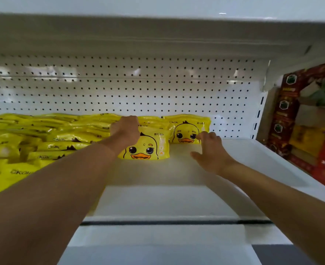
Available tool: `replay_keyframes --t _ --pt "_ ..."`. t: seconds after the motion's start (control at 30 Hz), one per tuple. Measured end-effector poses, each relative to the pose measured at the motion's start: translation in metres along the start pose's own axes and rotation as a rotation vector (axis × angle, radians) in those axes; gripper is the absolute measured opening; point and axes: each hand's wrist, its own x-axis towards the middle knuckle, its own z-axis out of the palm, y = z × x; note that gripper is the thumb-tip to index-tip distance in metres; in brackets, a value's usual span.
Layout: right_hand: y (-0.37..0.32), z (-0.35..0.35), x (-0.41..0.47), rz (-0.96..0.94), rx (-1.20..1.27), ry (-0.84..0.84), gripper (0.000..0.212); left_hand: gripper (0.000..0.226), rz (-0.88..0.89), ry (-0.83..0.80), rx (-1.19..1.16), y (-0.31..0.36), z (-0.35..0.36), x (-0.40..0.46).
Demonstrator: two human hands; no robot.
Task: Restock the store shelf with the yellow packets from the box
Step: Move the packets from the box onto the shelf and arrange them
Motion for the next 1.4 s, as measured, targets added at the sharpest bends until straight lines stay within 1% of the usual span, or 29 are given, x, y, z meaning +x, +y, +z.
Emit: replay_keyframes --t 0.07,0.23,0.3,0.53,0.77,0.87,0.97,1.1,1.27,1.4 --pt "-0.002 -0.001 -0.003 -0.011 0.002 -0.002 0.055 0.032 0.005 0.044 0.082 0.000 0.001 -0.001" --pt "-0.012 -0.002 -0.010 -0.028 0.020 -0.013 0.055 0.056 0.045 0.119 0.218 -0.003 -0.004 -0.007" --pt "-0.019 -0.004 -0.016 -0.031 0.016 -0.026 0.057 0.057 0.097 0.126 0.261 -0.003 -0.012 -0.011" --pt "-0.053 -0.013 -0.052 -0.114 0.006 -0.023 0.061 0.057 0.165 0.086 0.194 0.002 -0.050 -0.054" --pt "-0.094 -0.028 -0.107 -0.167 -0.047 -0.018 0.065 0.053 0.233 0.033 0.075 -0.005 -0.082 -0.134" --pt "-0.106 -0.029 -0.139 -0.168 -0.005 -0.036 0.063 0.050 0.227 -0.041 -0.035 -0.017 -0.088 -0.179" --pt "-0.115 -0.024 -0.175 -0.156 0.049 -0.058 0.059 0.047 0.237 -0.100 -0.097 -0.034 -0.085 -0.225" --pt "-0.118 0.001 -0.225 -0.183 0.008 -0.111 0.059 0.041 0.228 -0.216 -0.131 -0.061 -0.065 -0.284" --pt "-0.111 0.047 -0.279 -0.213 -0.111 -0.258 0.061 0.042 0.150 -0.415 -0.107 -0.099 -0.030 -0.340" --pt "-0.094 0.091 -0.315 -0.150 -0.096 -0.444 0.060 0.042 0.095 -0.554 -0.091 -0.125 0.007 -0.377"
